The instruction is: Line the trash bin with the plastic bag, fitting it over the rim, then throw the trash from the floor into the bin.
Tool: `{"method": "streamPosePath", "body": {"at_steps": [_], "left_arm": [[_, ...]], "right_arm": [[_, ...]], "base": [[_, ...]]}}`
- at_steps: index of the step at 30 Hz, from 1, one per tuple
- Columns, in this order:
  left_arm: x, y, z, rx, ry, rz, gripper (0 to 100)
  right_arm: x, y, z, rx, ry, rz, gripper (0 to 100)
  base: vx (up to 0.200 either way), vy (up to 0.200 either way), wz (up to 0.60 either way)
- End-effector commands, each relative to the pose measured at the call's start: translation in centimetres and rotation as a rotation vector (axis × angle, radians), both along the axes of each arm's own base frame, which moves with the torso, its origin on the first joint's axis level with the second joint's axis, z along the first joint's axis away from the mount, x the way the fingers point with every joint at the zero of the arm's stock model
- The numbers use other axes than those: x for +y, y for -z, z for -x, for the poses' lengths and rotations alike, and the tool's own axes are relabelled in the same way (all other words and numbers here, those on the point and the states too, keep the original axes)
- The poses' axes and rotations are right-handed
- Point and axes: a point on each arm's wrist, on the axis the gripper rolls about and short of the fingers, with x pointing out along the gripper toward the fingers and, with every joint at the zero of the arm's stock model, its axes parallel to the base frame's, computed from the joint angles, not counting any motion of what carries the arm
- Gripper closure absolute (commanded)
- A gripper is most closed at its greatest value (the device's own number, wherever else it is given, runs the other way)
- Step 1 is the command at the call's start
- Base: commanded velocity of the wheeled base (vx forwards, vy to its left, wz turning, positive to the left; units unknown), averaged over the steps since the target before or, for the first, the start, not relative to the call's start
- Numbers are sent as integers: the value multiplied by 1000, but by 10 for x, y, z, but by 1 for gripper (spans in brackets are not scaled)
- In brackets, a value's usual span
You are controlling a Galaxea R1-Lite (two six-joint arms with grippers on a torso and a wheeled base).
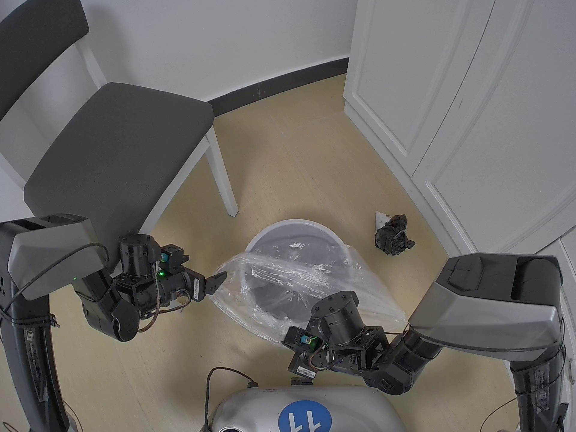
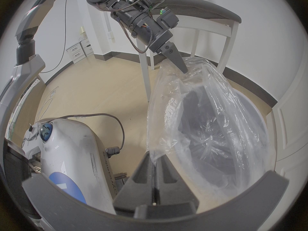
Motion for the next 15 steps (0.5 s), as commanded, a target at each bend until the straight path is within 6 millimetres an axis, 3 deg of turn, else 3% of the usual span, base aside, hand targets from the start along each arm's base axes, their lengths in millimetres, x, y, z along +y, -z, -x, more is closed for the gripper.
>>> {"method": "streamPosePath", "body": {"at_steps": [1, 8, 15], "left_arm": [[2, 3, 2, 29, -4, -6, 0], [16, -19, 4, -8, -3, 16, 0], [29, -35, 22, -30, 25, -54, 0]], "right_arm": [[2, 5, -1, -1, -2, -1, 100], [4, 4, 1, -9, -10, -8, 100], [5, 8, 3, -8, -18, 4, 100]], "base": [[0, 0, 0], [0, 0, 0], [0, 0, 0]]}}
